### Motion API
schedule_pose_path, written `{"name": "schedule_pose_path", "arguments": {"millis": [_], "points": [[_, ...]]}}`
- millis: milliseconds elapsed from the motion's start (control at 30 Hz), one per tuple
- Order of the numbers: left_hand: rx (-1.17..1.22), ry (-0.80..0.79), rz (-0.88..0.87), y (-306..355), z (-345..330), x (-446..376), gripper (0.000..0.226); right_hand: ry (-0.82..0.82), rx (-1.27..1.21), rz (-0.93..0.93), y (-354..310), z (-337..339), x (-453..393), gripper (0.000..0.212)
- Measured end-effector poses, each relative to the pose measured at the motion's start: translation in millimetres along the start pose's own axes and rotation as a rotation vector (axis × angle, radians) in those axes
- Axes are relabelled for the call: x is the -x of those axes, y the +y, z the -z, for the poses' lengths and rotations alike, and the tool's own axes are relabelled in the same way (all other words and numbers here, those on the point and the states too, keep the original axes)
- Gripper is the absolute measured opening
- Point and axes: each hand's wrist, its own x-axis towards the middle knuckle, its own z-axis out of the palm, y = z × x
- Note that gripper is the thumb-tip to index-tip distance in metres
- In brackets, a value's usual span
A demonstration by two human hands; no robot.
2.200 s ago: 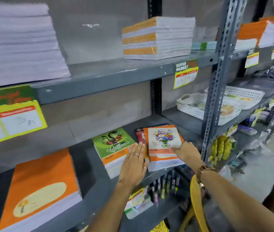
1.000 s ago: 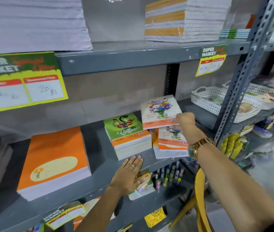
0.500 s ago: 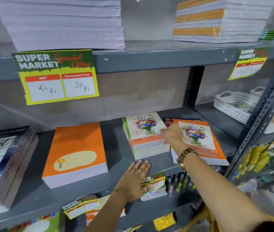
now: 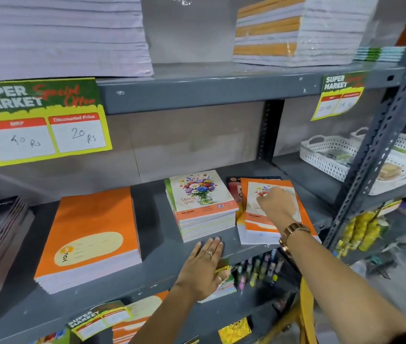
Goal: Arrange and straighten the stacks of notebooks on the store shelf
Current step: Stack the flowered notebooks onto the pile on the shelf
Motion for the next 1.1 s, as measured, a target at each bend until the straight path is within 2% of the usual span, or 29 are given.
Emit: {"name": "schedule_pose_path", "arguments": {"millis": [67, 167, 233, 367, 500, 533, 633, 700, 767, 900, 1000, 1100], "points": [[0.008, 0.001, -0.011, 4, 0, -6, 0.069, -0.061, 0.072, -0.074, 24, 5, -3, 0.035], [0.004, 0.002, -0.027, 8, -1, -15, 0.071, -0.219, 0.271, -0.216, 46, 5, -3, 0.080], [-0.001, 0.010, -0.025, 9, -2, -19, 0.072, -0.240, 0.343, -0.220, 50, 3, -5, 0.091], [0.000, 0.023, -0.019, 7, -6, -19, 0.075, -0.262, 0.279, -0.254, 51, 0, -14, 0.086], [0.001, 0.030, -0.011, 6, -9, -20, 0.076, -0.302, 0.178, -0.297, 56, -1, -18, 0.091], [0.001, 0.031, -0.010, 6, -9, -21, 0.075, -0.274, 0.168, -0.278, 56, 0, -18, 0.083], [0.005, 0.021, -0.008, 6, -8, -19, 0.073, -0.178, 0.005, -0.177, 55, 1, -21, 0.036], [0.014, 0.015, -0.002, 5, -7, -16, 0.072, -0.087, -0.221, -0.230, 48, 8, -24, 0.025], [0.018, 0.018, -0.003, 2, -6, -10, 0.071, -0.009, -0.378, -0.260, 36, 21, -29, 0.030], [0.011, 0.029, 0.009, -7, -6, 5, 0.070, 0.053, -0.538, -0.266, 8, 45, -35, 0.034], [0.015, 0.023, 0.036, -14, -4, 17, 0.069, 0.022, -0.626, -0.241, -12, 51, -33, 0.029], [0.024, 0.027, 0.065, -24, -2, 28, 0.068, -0.086, -0.794, -0.227, -36, 44, -27, 0.030]]}}
